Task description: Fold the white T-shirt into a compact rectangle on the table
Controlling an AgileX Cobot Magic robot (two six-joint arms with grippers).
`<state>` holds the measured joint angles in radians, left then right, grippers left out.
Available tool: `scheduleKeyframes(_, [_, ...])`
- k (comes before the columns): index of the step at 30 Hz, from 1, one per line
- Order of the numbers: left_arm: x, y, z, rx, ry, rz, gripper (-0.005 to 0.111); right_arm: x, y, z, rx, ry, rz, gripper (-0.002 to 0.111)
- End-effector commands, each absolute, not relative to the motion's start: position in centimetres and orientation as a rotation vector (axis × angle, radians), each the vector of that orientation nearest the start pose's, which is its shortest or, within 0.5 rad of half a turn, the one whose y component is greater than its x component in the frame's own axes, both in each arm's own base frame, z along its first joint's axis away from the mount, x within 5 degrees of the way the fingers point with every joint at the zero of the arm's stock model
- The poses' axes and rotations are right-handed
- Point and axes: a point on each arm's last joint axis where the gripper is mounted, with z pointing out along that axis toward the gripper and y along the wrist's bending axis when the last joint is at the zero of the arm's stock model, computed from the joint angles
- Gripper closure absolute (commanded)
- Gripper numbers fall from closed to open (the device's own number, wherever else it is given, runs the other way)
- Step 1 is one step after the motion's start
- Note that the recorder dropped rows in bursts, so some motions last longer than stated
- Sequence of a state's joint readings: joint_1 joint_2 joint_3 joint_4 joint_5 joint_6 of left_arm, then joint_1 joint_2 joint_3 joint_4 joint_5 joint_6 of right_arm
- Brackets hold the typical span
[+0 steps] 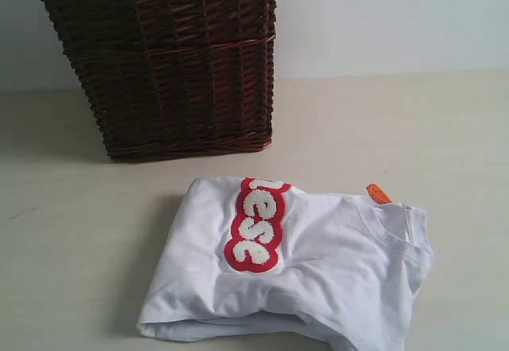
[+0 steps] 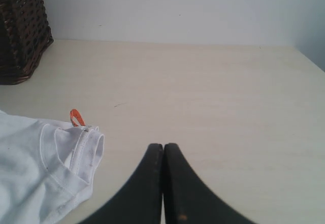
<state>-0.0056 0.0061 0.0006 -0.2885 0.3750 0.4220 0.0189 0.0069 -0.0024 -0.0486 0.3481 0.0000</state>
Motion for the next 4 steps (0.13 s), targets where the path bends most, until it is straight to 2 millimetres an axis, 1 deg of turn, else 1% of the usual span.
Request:
scheduleKeyframes(1, [5.26,-1.0,18.12,0.222,1.825,0.003,0.107,5.35,-0.04,18.21,-0.056,1.828,-0.039,0.108])
scheduleKeyframes(4, [5.26,-1.0,18.12,0.222,1.825,0.003,0.107,5.35,-0.04,18.21,-0.056,1.828,-0.039,0.108])
